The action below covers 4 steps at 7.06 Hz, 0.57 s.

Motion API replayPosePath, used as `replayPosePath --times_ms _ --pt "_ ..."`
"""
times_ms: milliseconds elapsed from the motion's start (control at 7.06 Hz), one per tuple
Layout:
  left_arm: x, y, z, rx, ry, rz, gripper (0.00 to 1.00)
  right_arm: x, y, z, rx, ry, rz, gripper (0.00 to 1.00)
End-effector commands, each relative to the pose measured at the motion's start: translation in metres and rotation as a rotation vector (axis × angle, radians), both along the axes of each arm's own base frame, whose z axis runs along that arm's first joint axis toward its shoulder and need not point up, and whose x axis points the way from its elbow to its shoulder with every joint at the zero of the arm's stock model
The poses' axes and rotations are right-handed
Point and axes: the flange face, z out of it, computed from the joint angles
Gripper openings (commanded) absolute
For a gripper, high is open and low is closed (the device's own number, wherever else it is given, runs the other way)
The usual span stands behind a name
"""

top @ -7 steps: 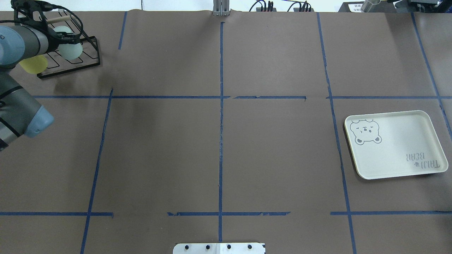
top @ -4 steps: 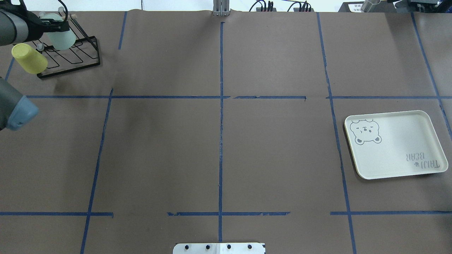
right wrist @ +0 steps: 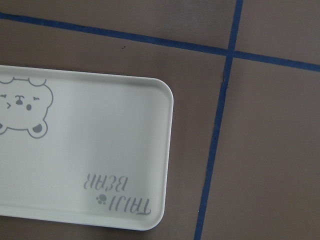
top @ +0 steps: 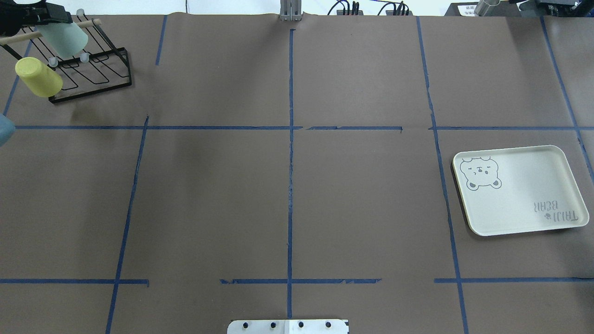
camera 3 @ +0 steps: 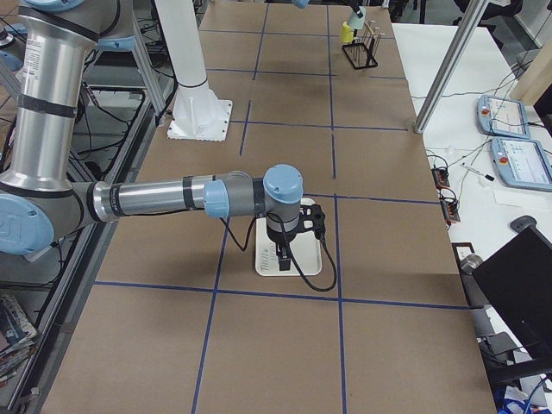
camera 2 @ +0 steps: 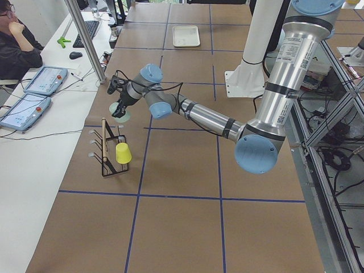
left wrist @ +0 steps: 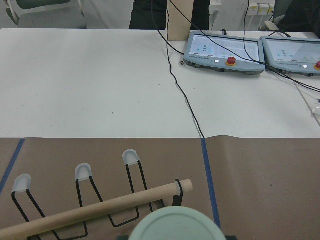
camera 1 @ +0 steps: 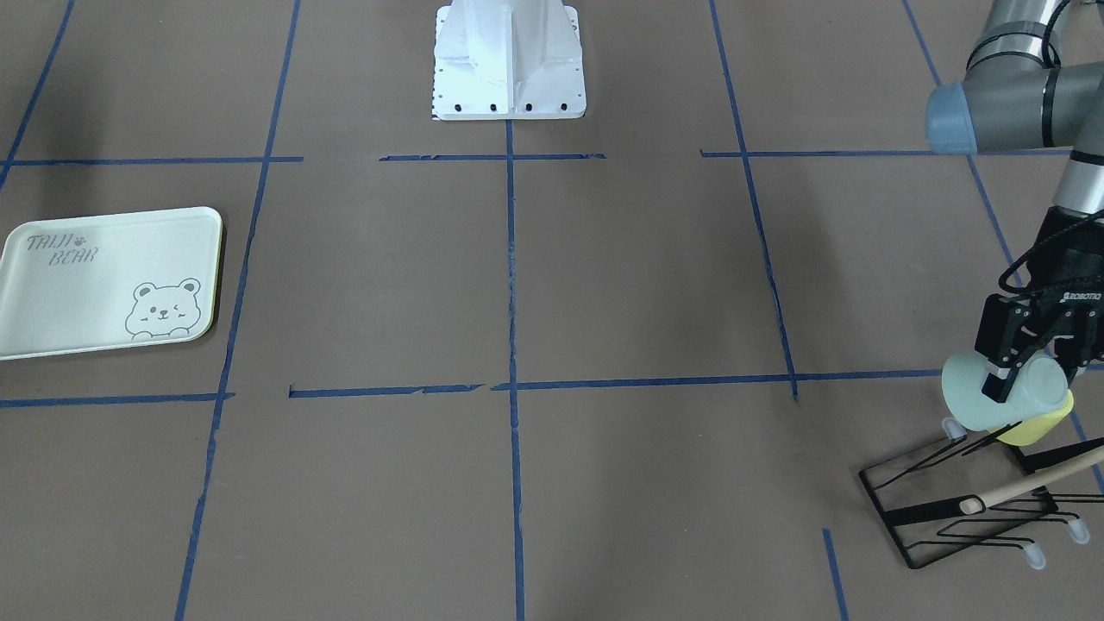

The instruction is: Left arm grabs green cup and hands to right arm on tray

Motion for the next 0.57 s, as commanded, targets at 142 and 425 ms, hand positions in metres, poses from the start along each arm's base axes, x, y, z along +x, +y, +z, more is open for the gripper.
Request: replayPosePath --times_ms 142,425 --pt "0.068 0.030 -0.027 -0.142 0.360 -0.044 0.39 -0.053 -0.013 -0.039 0.062 -0.143 0.157 1.00" --pt "0.107 0.055 -0.064 -0.220 0.564 -0.027 0.39 -0.101 -0.017 -0.099 0.074 -0.358 0.264 1.00"
